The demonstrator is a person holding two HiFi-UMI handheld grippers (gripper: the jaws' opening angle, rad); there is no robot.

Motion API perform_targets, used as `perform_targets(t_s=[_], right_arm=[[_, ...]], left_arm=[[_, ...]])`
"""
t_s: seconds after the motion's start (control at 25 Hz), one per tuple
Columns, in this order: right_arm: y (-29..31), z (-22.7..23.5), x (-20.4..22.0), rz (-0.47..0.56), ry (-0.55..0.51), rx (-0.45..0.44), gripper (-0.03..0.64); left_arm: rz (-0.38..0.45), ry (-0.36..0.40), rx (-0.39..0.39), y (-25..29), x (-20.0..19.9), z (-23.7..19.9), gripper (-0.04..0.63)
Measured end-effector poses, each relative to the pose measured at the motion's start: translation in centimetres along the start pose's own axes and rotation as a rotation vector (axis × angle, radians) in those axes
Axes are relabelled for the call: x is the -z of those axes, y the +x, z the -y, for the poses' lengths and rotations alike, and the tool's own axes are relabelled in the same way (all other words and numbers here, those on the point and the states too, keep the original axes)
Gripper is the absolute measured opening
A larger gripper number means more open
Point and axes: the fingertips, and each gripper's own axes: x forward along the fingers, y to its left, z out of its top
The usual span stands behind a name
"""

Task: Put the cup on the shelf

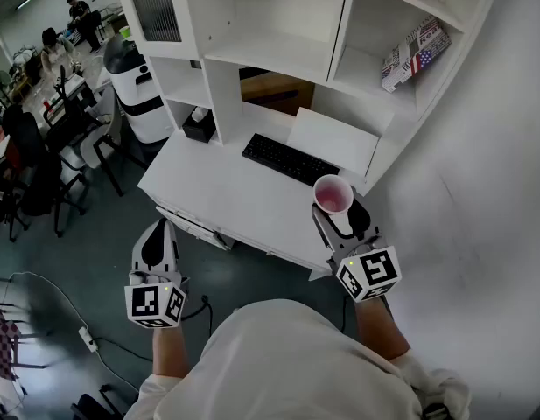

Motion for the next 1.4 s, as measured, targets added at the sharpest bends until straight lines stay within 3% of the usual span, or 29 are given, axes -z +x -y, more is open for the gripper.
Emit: perform_targets(t_s=[0.84, 1.4], right_arm=[[-1.3, 1.4, 0.4, 0.009, 0.004, -0.009, 0.275], [-1.8, 3.4, 1.2, 0.009, 0.007, -0.086, 0.275]], left_arm=[[-0.002, 0.007, -0.005, 0.2, 0.1, 2.2, 0.002], [-0.022, 0.011, -0.064, -0.9, 1.1, 5.5, 0.002]])
